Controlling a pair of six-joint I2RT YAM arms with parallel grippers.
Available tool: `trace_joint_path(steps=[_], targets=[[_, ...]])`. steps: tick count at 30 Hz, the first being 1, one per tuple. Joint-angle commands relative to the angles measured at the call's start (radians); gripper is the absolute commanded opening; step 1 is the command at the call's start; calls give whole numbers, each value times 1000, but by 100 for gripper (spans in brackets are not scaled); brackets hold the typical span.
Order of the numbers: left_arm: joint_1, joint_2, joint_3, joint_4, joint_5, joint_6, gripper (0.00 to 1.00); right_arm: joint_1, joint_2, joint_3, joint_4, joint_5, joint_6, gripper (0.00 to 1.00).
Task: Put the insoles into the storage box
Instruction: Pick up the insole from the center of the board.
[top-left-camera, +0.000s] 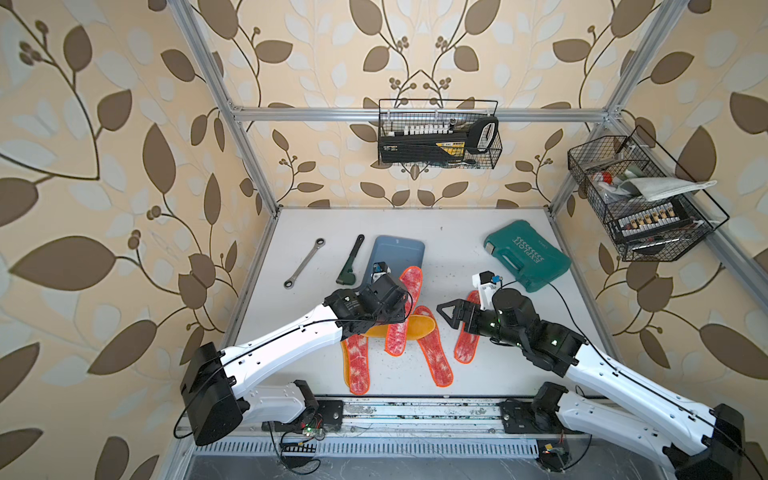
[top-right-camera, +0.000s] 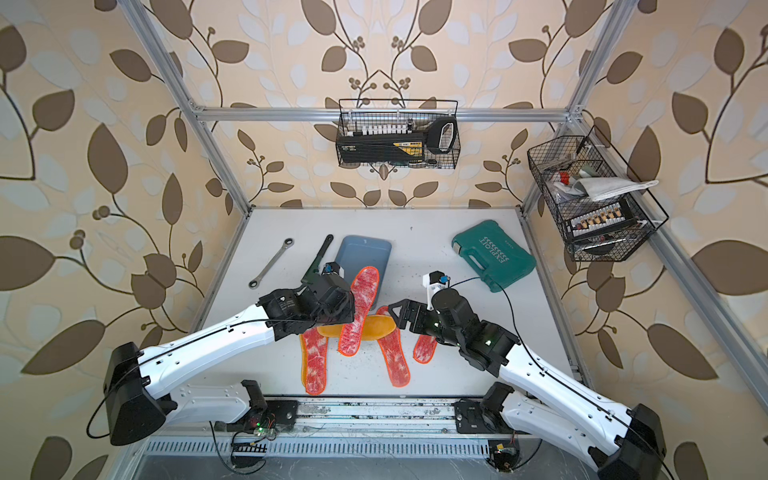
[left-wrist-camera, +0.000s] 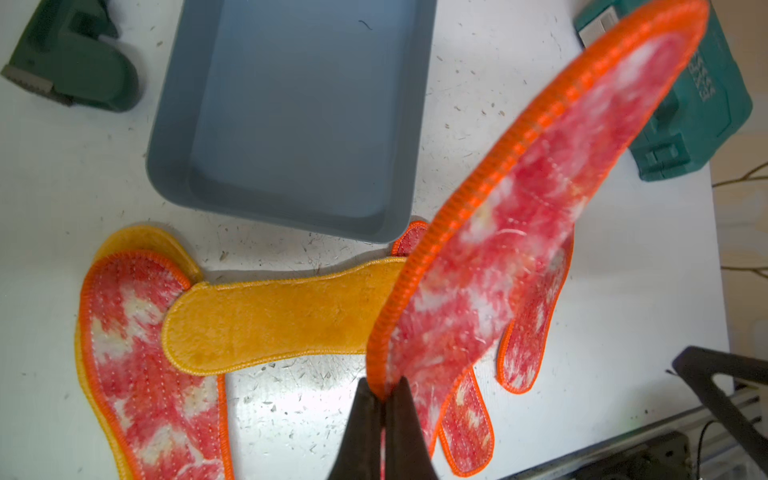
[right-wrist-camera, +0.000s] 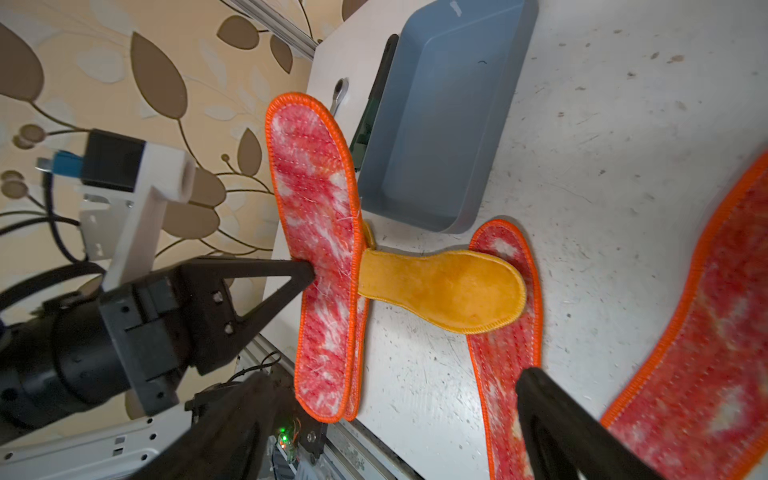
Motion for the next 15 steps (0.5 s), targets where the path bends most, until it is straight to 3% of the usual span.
trace_joint_path(steps=[1,6,15], targets=[[5,-52,-22,109,-23,-157,0,6,73,-16,226,-41,40,88],[5,-56,-22,138,31,-153,0,7,218,-8,400,-119,64,74],[6,-89,-34,151,62,-116,0,8,366,33,541,-224,72,54]])
